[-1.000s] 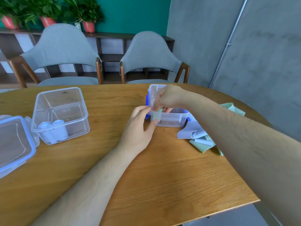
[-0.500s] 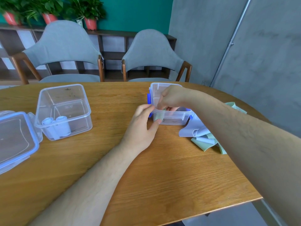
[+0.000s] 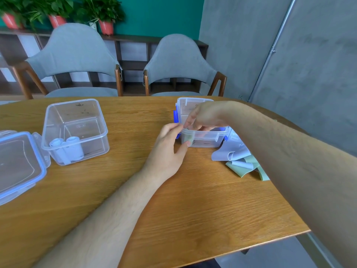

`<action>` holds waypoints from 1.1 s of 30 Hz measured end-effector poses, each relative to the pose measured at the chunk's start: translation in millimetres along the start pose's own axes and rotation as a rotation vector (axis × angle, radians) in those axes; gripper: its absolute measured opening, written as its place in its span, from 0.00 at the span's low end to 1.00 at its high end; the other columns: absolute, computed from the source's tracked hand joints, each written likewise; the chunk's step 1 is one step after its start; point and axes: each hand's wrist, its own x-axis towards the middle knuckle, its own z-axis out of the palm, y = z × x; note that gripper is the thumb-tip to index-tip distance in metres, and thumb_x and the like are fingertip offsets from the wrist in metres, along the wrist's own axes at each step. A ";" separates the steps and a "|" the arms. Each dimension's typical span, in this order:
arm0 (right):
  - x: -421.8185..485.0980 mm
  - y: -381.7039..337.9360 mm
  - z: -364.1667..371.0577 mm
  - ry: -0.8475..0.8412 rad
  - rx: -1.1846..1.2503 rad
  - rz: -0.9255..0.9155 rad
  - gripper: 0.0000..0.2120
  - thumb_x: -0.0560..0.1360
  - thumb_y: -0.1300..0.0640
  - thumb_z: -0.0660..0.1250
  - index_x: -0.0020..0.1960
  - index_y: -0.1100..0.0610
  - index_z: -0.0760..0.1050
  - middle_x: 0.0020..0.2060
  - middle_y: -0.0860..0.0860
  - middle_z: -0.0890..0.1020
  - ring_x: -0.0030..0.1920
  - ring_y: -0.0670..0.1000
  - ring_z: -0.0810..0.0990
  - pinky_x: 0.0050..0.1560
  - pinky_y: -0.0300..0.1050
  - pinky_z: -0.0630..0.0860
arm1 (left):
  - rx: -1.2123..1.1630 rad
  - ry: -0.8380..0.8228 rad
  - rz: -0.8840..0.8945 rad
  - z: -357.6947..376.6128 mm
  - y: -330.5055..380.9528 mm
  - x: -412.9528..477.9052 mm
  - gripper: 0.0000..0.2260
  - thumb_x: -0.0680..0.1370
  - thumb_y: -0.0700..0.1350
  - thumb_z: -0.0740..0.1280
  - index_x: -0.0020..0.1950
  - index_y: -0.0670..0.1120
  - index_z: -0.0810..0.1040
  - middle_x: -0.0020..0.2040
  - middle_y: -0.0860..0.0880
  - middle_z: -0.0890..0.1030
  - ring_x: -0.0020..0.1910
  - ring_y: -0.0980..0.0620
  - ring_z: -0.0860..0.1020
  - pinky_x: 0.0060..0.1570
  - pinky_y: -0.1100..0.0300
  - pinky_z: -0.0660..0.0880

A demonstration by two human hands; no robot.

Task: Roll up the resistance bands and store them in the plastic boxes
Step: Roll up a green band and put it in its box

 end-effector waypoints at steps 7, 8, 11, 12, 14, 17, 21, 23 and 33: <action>12.1 6.1 6.7 0.044 0.099 0.065 0.20 0.76 0.62 0.70 0.67 0.56 0.74 0.60 0.53 0.80 0.59 0.53 0.80 0.64 0.50 0.78 | -0.037 -0.007 -0.016 1.2 -2.7 1.8 0.24 0.80 0.48 0.67 0.76 0.47 0.68 0.71 0.57 0.68 0.68 0.61 0.69 0.71 0.60 0.68; 11.6 5.8 7.6 0.043 0.107 0.068 0.20 0.76 0.62 0.70 0.67 0.56 0.73 0.60 0.53 0.80 0.59 0.53 0.80 0.63 0.50 0.78 | -0.041 -0.006 -0.017 1.4 -3.6 1.7 0.23 0.81 0.47 0.67 0.76 0.47 0.69 0.71 0.57 0.68 0.68 0.62 0.69 0.71 0.59 0.68; 8.0 5.9 8.9 0.058 0.091 0.058 0.19 0.77 0.60 0.70 0.67 0.56 0.74 0.58 0.52 0.80 0.57 0.51 0.80 0.59 0.47 0.79 | -0.040 -0.005 -0.012 1.9 -3.4 1.7 0.22 0.82 0.46 0.65 0.76 0.47 0.68 0.71 0.57 0.68 0.68 0.62 0.69 0.71 0.59 0.68; 5.0 4.5 9.4 0.074 0.050 0.046 0.17 0.77 0.58 0.70 0.65 0.55 0.75 0.56 0.51 0.81 0.54 0.49 0.80 0.54 0.44 0.79 | -0.041 -0.001 -0.007 2.1 -3.1 1.9 0.21 0.82 0.45 0.64 0.75 0.46 0.68 0.71 0.57 0.68 0.68 0.61 0.69 0.71 0.59 0.68; 0.5 3.1 10.3 0.137 -0.049 0.024 0.08 0.77 0.55 0.69 0.56 0.53 0.78 0.47 0.50 0.80 0.46 0.48 0.79 0.42 0.40 0.74 | -0.052 0.015 0.000 2.8 -2.8 3.0 0.20 0.83 0.43 0.63 0.75 0.46 0.69 0.70 0.56 0.68 0.68 0.60 0.69 0.71 0.58 0.68; -3.7 2.8 13.2 0.197 -0.129 -0.001 0.06 0.78 0.53 0.67 0.43 0.51 0.72 0.40 0.50 0.76 0.38 0.48 0.74 0.35 0.40 0.66 | -0.057 0.036 0.002 3.9 -2.9 3.7 0.19 0.82 0.40 0.62 0.74 0.45 0.69 0.69 0.55 0.69 0.68 0.60 0.69 0.71 0.58 0.68; -3.8 4.1 15.8 0.198 -0.148 -0.003 0.04 0.77 0.53 0.65 0.45 0.53 0.72 0.43 0.52 0.75 0.41 0.49 0.73 0.39 0.42 0.69 | -0.051 0.046 0.017 3.3 -2.3 3.4 0.19 0.83 0.39 0.60 0.74 0.45 0.70 0.69 0.56 0.69 0.68 0.60 0.69 0.71 0.58 0.68; -4.4 5.2 15.0 0.197 -0.139 0.006 0.04 0.77 0.54 0.64 0.47 0.54 0.73 0.43 0.52 0.75 0.41 0.49 0.72 0.41 0.44 0.70 | -0.051 0.048 0.021 2.7 -2.2 4.0 0.19 0.83 0.38 0.60 0.74 0.45 0.70 0.69 0.56 0.69 0.68 0.61 0.69 0.70 0.59 0.68; -6.2 8.4 16.1 0.201 -0.027 -0.025 0.05 0.77 0.56 0.61 0.49 0.56 0.73 0.41 0.53 0.73 0.41 0.50 0.72 0.41 0.45 0.68 | -0.044 0.048 0.034 3.2 -2.3 4.7 0.19 0.83 0.39 0.60 0.74 0.45 0.70 0.69 0.55 0.69 0.69 0.60 0.68 0.71 0.58 0.68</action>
